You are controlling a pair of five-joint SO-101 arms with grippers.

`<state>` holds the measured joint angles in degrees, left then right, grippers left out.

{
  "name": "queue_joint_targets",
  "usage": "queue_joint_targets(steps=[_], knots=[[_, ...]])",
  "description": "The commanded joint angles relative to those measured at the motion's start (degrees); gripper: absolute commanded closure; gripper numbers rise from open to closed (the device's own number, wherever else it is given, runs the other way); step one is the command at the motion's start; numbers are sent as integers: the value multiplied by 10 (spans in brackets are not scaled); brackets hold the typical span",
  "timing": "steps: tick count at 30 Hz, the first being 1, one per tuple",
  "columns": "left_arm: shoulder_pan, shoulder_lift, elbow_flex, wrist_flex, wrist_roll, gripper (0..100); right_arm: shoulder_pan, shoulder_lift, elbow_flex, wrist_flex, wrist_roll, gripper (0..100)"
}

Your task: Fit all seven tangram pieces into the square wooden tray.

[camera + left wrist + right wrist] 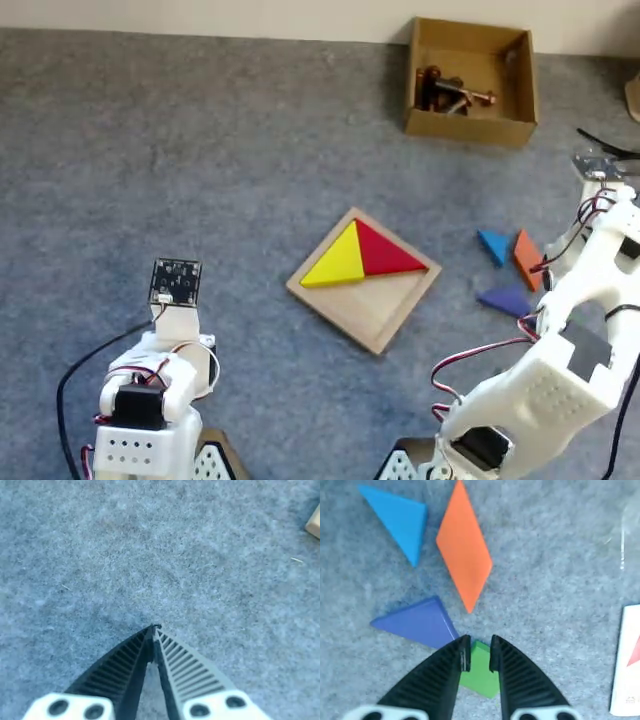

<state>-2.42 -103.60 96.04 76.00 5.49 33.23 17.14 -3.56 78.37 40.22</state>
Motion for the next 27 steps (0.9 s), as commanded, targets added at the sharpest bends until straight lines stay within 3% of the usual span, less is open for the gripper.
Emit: queue_joint_targets(steps=[1,27], knots=[[9,-4,11,-1,4,995,1,-9,-30,5,8,921],[9,-4,11,-1,4,995,-25,-8,-33,0,207,921]])
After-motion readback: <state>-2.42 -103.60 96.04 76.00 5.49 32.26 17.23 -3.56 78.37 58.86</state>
